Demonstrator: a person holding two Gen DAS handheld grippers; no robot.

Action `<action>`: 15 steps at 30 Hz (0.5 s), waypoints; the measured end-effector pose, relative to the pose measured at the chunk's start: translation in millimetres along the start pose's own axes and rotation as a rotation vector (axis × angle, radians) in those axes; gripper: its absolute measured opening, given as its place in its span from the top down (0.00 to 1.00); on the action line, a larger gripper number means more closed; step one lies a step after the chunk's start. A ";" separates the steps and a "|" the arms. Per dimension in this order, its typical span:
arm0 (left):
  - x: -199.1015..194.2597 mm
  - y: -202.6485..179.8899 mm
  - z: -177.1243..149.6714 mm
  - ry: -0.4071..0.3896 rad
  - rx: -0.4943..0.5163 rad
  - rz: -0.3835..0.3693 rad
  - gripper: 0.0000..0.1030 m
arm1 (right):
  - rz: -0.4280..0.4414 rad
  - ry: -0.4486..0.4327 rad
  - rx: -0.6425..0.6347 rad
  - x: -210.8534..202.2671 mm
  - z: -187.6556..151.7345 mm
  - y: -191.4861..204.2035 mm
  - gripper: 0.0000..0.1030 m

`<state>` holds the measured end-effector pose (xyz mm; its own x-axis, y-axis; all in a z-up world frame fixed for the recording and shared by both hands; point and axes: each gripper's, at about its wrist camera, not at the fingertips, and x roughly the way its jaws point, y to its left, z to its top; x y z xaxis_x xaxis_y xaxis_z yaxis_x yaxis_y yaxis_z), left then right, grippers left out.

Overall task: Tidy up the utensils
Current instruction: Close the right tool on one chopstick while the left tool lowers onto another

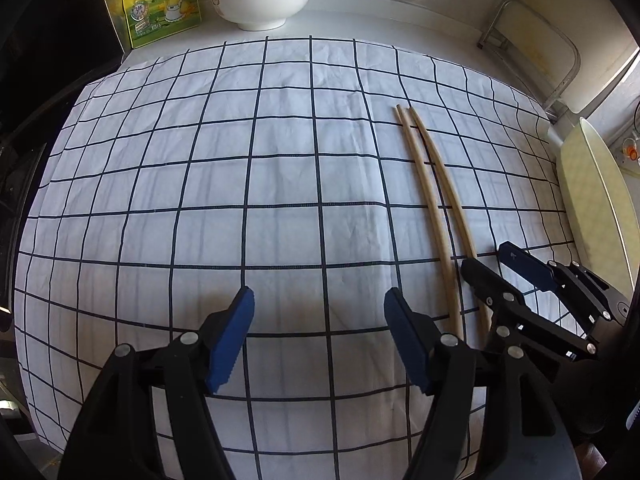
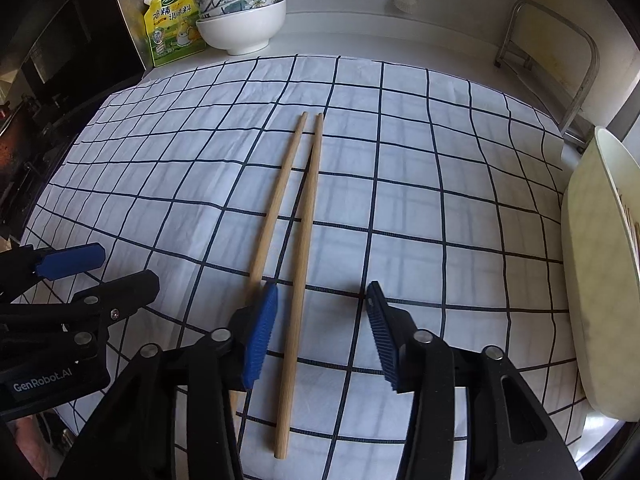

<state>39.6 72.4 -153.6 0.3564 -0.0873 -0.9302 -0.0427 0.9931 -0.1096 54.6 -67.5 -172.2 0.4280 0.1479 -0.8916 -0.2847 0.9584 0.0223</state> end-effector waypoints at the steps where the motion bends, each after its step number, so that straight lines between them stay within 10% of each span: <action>1: 0.4 -1.9 0.5 0.000 0.002 0.000 0.36 | 0.001 0.000 0.000 -0.2 0.0 -1.4 0.74; 6: 2.9 -14.6 4.6 -0.012 0.022 -0.011 0.33 | 0.020 -0.002 0.044 -1.6 -2.1 -16.1 0.92; 15: 9.9 -44.9 10.0 -0.038 0.080 -0.008 0.31 | -0.021 0.007 0.124 -11.1 -17.4 -55.3 0.93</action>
<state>54.4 27.7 -154.4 0.3916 -0.0934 -0.9154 0.0345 0.9956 -0.0869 50.7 -126.3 -171.4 0.4265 0.1259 -0.8957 -0.1668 0.9842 0.0589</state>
